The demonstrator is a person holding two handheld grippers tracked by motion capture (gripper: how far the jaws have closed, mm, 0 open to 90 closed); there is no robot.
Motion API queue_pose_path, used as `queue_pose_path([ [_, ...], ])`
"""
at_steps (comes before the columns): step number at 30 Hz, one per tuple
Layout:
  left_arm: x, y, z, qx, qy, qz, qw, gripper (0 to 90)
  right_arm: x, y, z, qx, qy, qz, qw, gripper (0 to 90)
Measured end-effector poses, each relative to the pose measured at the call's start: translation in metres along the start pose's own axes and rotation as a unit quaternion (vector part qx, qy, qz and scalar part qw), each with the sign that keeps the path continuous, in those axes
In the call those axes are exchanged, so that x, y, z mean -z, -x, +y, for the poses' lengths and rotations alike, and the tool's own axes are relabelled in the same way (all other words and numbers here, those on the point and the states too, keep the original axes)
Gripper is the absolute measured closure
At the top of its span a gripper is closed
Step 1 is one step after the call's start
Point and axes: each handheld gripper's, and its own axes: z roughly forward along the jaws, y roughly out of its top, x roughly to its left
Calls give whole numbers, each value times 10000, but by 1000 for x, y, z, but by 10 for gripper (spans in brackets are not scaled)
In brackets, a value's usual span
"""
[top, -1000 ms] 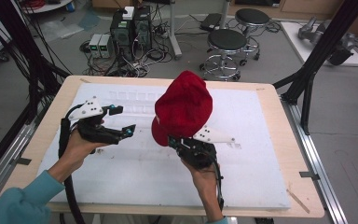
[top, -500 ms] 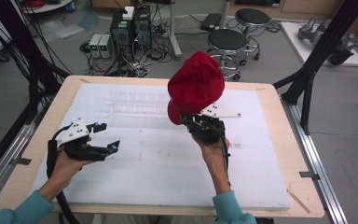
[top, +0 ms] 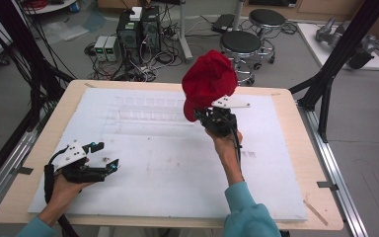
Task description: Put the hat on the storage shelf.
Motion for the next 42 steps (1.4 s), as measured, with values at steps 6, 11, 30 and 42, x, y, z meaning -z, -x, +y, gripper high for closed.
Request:
queue_pose_path([
  [6, 2, 0, -5, 35, 70, 47, 10000, 158, -8, 8, 10, 70, -68, -75, 9999, 855],
  [11, 4, 0, -9, 6, 141, 84, 9999, 158, -16, 12, 11, 26, -151, -109, 9998, 855],
  [30, 6, -2, -17, 131, 404, 275, 9987, 159, -39, 11, 1, 32, -536, -230, 9983, 854],
  [42, 9, -2, -19, 162, 537, 260, 9981, 163, -50, 11, -12, -36, -706, -250, 9972, 854],
])
